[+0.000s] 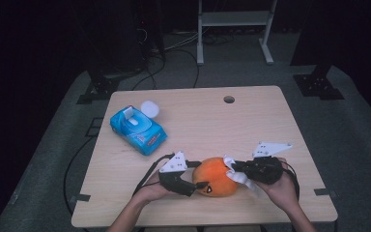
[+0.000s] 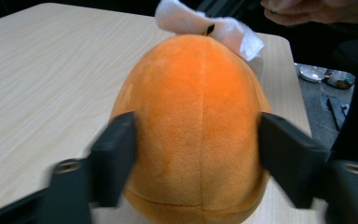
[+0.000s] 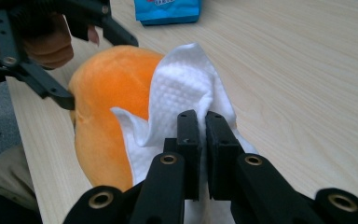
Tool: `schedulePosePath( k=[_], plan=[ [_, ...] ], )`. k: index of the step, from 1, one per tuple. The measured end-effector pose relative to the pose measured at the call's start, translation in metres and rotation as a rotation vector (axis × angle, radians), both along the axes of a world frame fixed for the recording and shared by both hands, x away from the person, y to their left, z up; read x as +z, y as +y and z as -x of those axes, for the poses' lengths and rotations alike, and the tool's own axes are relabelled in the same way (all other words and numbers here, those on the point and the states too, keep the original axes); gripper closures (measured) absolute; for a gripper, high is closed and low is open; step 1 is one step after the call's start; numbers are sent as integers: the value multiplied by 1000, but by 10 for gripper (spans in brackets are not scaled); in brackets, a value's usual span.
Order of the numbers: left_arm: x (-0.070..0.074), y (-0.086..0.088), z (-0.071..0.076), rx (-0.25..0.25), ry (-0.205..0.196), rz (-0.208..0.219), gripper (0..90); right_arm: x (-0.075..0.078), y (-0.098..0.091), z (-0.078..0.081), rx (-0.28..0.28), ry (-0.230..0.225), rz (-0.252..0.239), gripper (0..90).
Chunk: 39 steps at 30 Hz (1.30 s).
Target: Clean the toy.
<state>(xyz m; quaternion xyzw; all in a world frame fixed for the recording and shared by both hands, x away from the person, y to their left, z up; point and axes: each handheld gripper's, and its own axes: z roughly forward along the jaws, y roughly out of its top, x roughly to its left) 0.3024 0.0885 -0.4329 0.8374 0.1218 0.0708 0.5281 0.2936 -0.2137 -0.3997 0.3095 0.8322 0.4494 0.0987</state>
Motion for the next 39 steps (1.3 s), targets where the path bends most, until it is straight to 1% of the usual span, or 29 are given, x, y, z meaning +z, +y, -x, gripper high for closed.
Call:
schedulePosePath(
  k=[1,2,5,7,8,9,10,11,12,14,16,18,19,20,21,22,23,24,25,26,28,29,31,34,35,36,37,38,39],
  plan=[
    [0,0,0,5,-9,-6,388,2,1,1,-8,-14,6,846],
    [1,-1,1,6,-13,-9,416,6,2,4,-12,-37,14,846],
    [3,-5,2,7,-19,0,431,18,9,12,22,-78,-29,847],
    [3,-9,5,-5,-35,-4,432,23,20,17,59,-105,-25,846],
    [3,-11,6,-13,-38,-6,433,24,27,20,77,-108,-29,846],
    [3,-13,8,-21,-45,-11,434,24,32,22,97,-111,-27,845],
    [4,-15,10,-29,-56,-21,435,24,37,23,105,-117,-11,845],
    [4,-15,11,-30,-65,-31,437,23,41,23,107,-128,8,844],
    [4,-15,11,-29,-63,-30,439,22,41,22,107,-132,17,845],
    [3,-14,10,-30,-58,-24,441,22,37,19,96,-125,16,845],
    [2,-13,8,-27,-53,-22,440,20,29,16,58,-131,51,845],
    [1,-11,6,-22,-43,-16,427,17,21,11,49,-98,44,845],
    [1,-11,5,-10,-41,-3,393,14,16,9,39,-82,45,846],
    [1,-12,3,21,-24,12,324,11,13,7,31,-68,47,846],
    [1,-12,2,35,-13,19,264,9,11,6,24,-64,56,847],
    [0,-12,1,46,0,24,237,9,10,6,17,-60,58,847],
    [0,-12,0,44,14,26,226,9,9,5,15,-56,58,846],
    [-1,-12,0,33,20,31,243,9,9,4,17,-50,55,847],
    [-2,-12,1,22,16,28,298,10,9,5,19,-49,59,847],
    [-2,-13,2,21,4,19,342,11,10,5,20,-48,62,846],
    [1,-14,5,18,-19,9,410,17,12,9,16,-75,62,846],
    [2,-15,6,13,-32,12,419,19,13,10,21,-84,56,846],
    [5,-19,10,1,-55,14,431,27,19,16,48,-106,34,846],
    [7,-27,16,-16,-84,5,431,35,35,25,97,-139,26,845],
    [7,-28,17,-27,-91,3,431,35,40,27,108,-143,23,845],
    [7,-29,18,-34,-94,3,431,35,44,27,123,-137,15,845],
    [7,-30,19,-37,-90,3,431,34,47,28,128,-127,23,845],
    [7,-30,19,-39,-93,1,431,32,49,27,130,-134,40,845],
    [6,-29,19,-38,-92,0,433,31,49,27,129,-130,45,845]
  ],
)
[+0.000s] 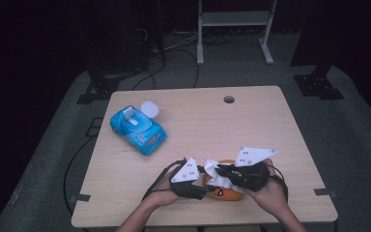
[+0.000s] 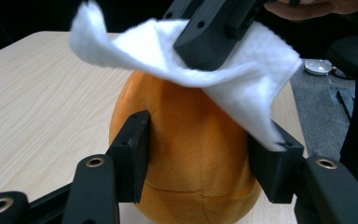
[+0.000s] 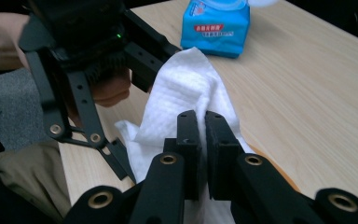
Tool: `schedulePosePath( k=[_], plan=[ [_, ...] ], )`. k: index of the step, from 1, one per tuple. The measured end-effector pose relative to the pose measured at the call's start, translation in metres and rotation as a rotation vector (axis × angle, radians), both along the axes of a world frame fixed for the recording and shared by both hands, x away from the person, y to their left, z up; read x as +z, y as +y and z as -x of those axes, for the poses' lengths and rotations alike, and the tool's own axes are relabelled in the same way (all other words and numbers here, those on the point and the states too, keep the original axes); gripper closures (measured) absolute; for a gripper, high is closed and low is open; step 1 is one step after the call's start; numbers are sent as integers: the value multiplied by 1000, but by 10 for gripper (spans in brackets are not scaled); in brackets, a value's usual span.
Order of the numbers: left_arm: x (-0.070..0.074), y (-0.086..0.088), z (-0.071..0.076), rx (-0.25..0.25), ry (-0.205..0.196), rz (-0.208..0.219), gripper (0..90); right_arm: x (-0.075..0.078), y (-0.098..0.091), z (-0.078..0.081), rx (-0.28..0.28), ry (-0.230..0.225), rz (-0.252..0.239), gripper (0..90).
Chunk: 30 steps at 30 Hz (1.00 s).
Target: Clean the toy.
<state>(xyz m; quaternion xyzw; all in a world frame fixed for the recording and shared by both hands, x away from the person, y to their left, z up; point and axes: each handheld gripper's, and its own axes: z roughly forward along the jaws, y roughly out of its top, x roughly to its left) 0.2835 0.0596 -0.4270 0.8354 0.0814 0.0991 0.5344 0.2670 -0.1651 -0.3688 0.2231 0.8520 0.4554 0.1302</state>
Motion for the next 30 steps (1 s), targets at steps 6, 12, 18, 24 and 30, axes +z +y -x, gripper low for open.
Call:
schedulePosePath(
  k=[6,12,18,24,30],
  plan=[
    [-3,4,-4,4,14,8,436,-6,-22,-11,-63,28,-5,845],
    [-3,1,-3,8,1,1,433,-6,-7,-3,-24,18,-19,846],
    [-5,6,-6,12,-8,-10,438,-6,-16,-11,-64,4,7,845],
    [-7,6,-7,14,-4,-10,436,-10,-34,-16,-111,44,-27,847],
    [-7,4,-4,5,-28,-39,436,-12,-5,-7,-36,27,-35,845]
  ],
)
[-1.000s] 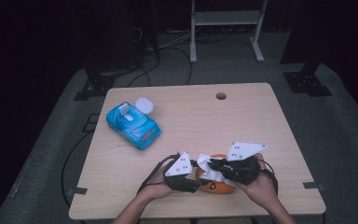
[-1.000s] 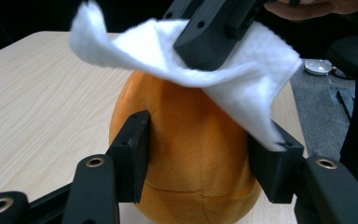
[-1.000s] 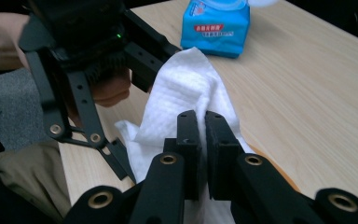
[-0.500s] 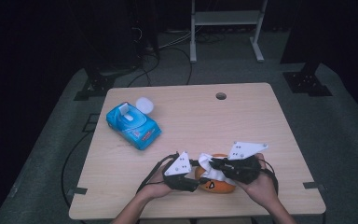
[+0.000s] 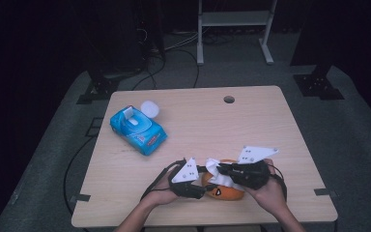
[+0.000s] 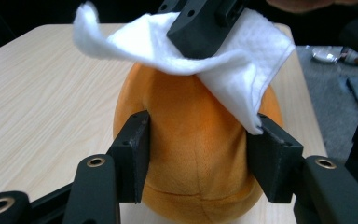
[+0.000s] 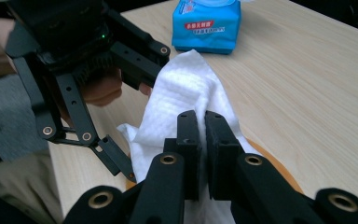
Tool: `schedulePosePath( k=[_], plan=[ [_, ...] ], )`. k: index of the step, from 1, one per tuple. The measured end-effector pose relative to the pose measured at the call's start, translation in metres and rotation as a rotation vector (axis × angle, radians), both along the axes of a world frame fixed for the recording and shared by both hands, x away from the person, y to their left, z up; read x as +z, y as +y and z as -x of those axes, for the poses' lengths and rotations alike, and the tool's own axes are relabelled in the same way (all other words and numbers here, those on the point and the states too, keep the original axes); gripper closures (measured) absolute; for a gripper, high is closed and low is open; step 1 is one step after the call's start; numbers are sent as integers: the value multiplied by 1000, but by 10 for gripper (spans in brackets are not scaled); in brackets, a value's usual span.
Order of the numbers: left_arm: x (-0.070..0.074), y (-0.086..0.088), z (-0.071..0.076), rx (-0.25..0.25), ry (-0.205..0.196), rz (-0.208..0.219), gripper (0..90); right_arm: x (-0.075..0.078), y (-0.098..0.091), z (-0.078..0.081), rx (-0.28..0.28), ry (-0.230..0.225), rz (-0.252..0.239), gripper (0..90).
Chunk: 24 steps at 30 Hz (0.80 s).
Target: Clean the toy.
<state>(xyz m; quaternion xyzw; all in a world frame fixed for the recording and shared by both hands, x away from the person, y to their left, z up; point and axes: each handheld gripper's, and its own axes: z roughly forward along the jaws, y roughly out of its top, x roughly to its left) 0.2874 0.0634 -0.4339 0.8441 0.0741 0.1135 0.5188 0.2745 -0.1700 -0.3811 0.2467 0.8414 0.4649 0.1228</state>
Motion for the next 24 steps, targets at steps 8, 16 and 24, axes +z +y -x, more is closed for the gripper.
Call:
schedulePosePath(
  k=[8,16,24],
  plan=[
    [-5,9,-7,20,53,17,435,-3,-32,-15,-88,45,-7,845],
    [0,6,-12,55,164,57,224,-12,-25,-15,-67,90,0,847],
    [-11,0,-11,44,208,28,214,-6,-7,-4,0,83,42,847]
  ],
)
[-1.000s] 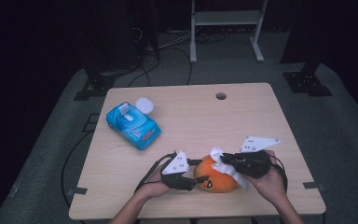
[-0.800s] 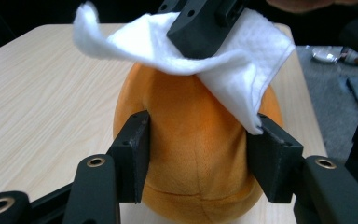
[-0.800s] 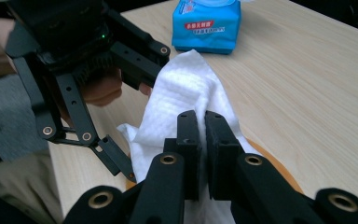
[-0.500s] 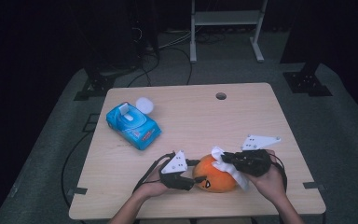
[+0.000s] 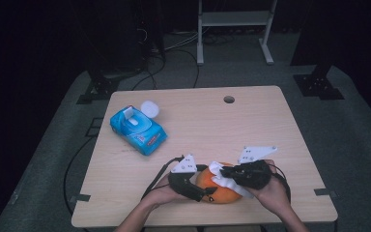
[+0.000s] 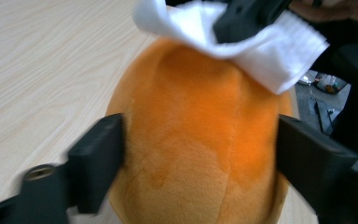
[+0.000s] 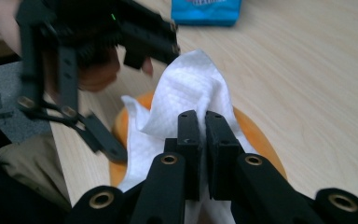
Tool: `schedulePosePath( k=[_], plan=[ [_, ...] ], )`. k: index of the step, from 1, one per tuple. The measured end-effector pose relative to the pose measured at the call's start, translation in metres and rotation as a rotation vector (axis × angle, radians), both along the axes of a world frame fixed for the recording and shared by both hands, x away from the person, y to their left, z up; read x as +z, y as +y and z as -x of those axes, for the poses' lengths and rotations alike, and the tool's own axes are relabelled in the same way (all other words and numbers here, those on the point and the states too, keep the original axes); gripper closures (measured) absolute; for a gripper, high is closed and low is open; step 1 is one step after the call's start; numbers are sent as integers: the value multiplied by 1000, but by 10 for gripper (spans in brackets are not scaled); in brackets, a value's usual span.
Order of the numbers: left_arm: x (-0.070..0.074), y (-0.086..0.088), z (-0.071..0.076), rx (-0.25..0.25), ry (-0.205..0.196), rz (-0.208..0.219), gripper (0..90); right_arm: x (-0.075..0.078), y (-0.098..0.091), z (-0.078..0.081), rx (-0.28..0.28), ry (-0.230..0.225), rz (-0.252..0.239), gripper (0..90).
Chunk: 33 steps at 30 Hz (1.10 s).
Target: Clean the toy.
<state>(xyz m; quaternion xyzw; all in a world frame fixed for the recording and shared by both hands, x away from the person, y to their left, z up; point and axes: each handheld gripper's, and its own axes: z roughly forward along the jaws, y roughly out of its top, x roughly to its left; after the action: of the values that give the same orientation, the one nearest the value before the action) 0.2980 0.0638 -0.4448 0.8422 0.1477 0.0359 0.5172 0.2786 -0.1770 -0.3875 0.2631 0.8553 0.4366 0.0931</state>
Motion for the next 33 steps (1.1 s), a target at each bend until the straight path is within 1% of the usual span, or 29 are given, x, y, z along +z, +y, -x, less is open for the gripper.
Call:
schedulePosePath(
  k=[1,3,4,5,6,7,9,12,13,15,16,18,19,20,21,22,23,24,25,28,29,31,32,33],
  plan=[
    [1,0,1,-4,-9,-8,250,2,3,2,3,-16,1,847],
    [4,1,3,-9,-46,-30,312,3,8,6,7,-44,4,846],
    [4,1,3,-10,-53,-30,326,4,11,8,7,-66,11,846],
    [4,2,4,-11,-58,-29,337,4,11,7,6,-68,21,846],
    [4,2,4,-11,-57,-27,344,5,9,6,4,-66,18,846],
    [4,3,4,-14,-60,-28,346,5,6,4,-8,-60,14,846],
    [5,3,4,-21,-70,-30,351,6,-4,1,-39,-60,27,846],
    [5,4,4,-27,-72,-31,349,3,-22,-3,-68,-26,20,845],
    [5,4,4,-29,-69,-29,346,2,-28,-3,-78,-6,16,845],
    [5,3,3,-34,-53,-20,315,-1,-35,-2,-76,27,-7,846],
    [5,2,3,-37,-39,-11,280,-3,-36,-1,-72,35,-12,846],
    [6,0,3,-40,-24,-8,182,-6,-36,0,-66,45,-21,847],
    [6,-2,3,-36,-24,-15,163,-6,-35,1,-61,45,-30,847],
    [6,-3,3,-32,-32,-20,164,-6,-34,2,-61,46,-36,847],
    [6,-4,3,-28,-52,-26,217,-6,-34,1,-61,46,-41,848],
    [7,-4,3,-18,-75,-24,294,-6,-34,1,-63,45,-44,848],
    [9,-3,3,-7,-91,-19,378,-5,-35,0,-68,40,-51,849],
    [14,-5,1,9,-117,2,434,-4,-35,-1,-73,42,-55,849],
    [16,-5,0,13,-135,6,467,1,-38,-4,-82,30,-57,851],
    [23,-9,-5,26,-200,13,477,8,-39,-8,-90,15,-75,852],
    [25,-10,-7,29,-211,17,477,11,-38,-11,-94,1,-71,852],
    [28,-10,-16,34,-260,-1,476,17,-35,-18,-111,-29,-52,852],
    [28,-9,-20,37,-262,-3,475,17,-34,-22,-113,-37,-49,852],
    [27,-7,-24,34,-260,-9,471,16,-33,-27,-117,-33,-52,852]
  ],
)
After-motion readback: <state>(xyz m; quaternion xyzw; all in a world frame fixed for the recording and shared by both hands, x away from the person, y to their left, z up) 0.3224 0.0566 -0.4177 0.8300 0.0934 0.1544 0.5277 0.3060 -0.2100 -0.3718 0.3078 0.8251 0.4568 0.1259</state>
